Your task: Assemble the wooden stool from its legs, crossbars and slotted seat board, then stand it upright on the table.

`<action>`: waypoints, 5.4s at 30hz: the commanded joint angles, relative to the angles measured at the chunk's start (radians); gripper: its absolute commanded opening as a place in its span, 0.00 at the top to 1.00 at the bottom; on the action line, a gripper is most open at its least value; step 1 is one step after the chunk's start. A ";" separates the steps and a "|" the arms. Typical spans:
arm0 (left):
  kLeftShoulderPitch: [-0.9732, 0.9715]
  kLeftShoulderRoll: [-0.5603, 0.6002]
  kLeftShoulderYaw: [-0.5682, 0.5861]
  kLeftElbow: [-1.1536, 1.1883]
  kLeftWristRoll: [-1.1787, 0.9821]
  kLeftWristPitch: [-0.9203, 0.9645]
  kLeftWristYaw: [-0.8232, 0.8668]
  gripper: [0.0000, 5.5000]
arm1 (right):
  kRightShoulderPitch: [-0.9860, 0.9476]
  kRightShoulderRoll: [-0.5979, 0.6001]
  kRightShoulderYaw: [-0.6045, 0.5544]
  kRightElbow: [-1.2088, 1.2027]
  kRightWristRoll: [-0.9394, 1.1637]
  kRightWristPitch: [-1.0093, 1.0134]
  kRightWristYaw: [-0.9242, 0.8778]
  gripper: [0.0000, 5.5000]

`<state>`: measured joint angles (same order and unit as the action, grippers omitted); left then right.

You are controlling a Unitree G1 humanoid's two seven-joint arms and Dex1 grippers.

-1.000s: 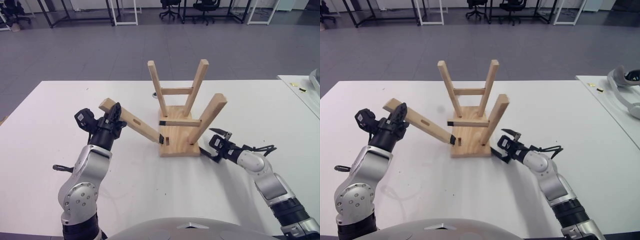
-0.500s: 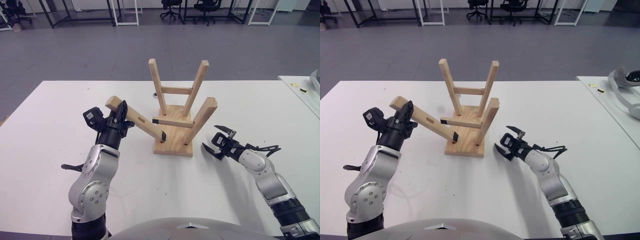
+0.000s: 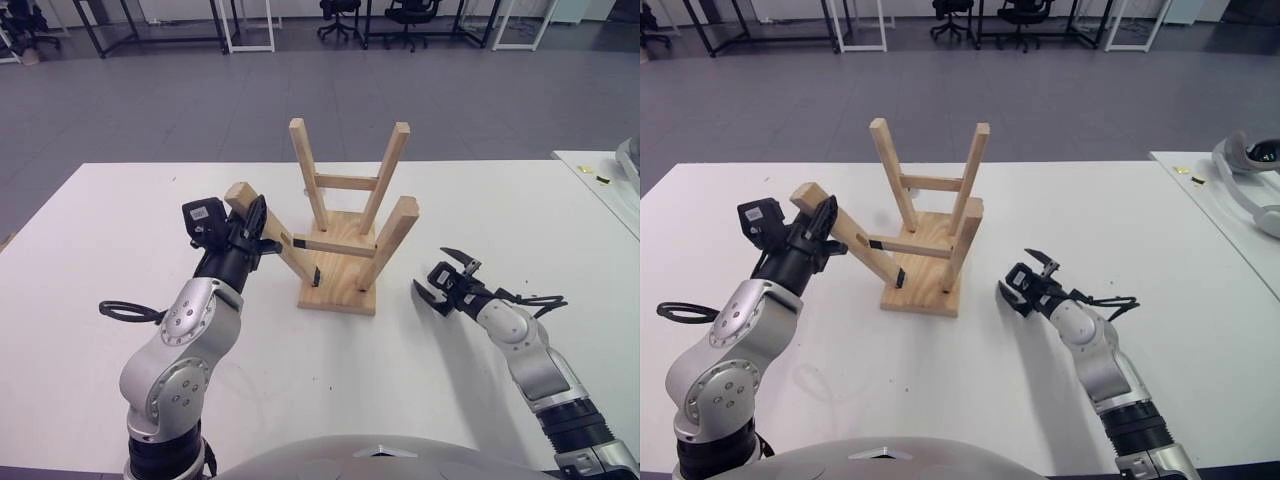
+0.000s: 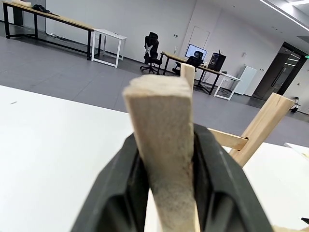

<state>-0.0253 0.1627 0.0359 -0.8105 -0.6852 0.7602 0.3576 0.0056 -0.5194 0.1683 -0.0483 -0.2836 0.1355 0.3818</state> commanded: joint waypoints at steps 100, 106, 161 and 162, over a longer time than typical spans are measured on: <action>-0.288 0.153 -0.128 0.481 0.291 0.013 -0.624 0.29 | -0.576 0.179 -0.433 -0.276 0.796 0.542 -0.187 0.17; -0.306 0.301 0.063 0.618 0.146 -0.054 -0.910 0.29 | -0.585 0.097 -0.436 -0.072 0.708 0.390 -0.110 0.17; -0.206 0.170 0.105 1.120 0.172 -0.492 -1.300 0.80 | -0.678 0.023 -0.204 1.055 0.255 -0.339 0.046 0.17; -0.209 0.174 0.096 1.115 0.166 -0.474 -1.329 0.80 | -0.673 0.002 -0.213 1.062 0.260 -0.336 0.063 0.17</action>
<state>-0.2049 0.3313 0.1525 0.3127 -0.4726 0.2514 -0.9056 -0.6370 -0.4715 -0.0258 0.9962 -0.0380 -0.2173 0.4158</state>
